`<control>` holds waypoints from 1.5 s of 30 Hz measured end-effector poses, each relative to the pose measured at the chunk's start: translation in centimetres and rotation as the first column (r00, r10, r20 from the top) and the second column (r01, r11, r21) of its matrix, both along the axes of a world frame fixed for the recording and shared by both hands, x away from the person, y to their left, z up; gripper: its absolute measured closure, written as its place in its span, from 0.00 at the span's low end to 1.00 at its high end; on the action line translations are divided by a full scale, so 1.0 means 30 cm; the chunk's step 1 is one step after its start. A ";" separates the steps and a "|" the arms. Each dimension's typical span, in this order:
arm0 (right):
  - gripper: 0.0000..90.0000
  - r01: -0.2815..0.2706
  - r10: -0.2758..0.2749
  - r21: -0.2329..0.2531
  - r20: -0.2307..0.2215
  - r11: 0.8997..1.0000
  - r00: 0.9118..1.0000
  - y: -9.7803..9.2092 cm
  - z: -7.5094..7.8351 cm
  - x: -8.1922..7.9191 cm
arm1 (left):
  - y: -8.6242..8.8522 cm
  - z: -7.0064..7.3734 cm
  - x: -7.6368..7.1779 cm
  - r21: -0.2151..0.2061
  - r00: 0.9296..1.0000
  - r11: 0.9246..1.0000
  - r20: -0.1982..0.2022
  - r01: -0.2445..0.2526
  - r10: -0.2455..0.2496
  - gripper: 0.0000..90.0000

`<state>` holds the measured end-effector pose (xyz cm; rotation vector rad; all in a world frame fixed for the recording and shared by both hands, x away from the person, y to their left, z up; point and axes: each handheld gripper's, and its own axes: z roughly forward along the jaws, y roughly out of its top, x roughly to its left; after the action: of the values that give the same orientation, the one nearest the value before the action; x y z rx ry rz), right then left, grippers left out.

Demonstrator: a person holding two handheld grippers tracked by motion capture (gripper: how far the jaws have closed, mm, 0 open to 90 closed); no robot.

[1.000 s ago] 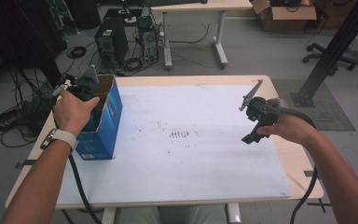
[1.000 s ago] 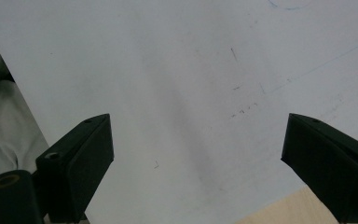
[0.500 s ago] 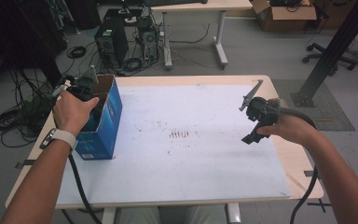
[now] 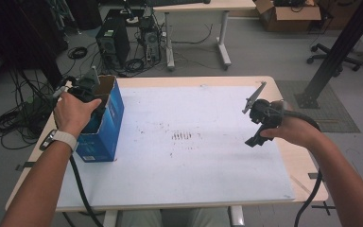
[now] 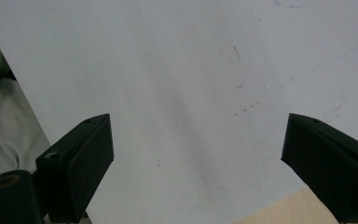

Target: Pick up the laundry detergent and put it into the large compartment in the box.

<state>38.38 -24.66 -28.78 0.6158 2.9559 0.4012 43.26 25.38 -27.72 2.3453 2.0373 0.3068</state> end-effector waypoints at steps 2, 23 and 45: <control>0.10 -0.002 0.002 0.000 0.000 1.000 1.000 0.000 0.000 0.000 | 0.000 0.001 0.000 -0.001 1.000 1.000 0.000 0.001 -0.001 0.35; 0.10 0.000 0.000 0.000 0.003 1.000 1.000 -0.005 0.010 -0.015 | 0.018 0.125 -0.020 -0.011 0.996 1.000 0.082 0.017 -0.016 0.27; 0.10 0.004 -0.004 -0.004 0.008 1.000 1.000 -0.002 0.022 -0.019 | -0.079 0.296 -0.092 -0.030 0.978 0.990 0.162 0.139 -0.133 0.25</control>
<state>37.83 -24.73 -28.12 0.6179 2.9473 0.3955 40.51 23.01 -18.83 2.3376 1.7865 0.4286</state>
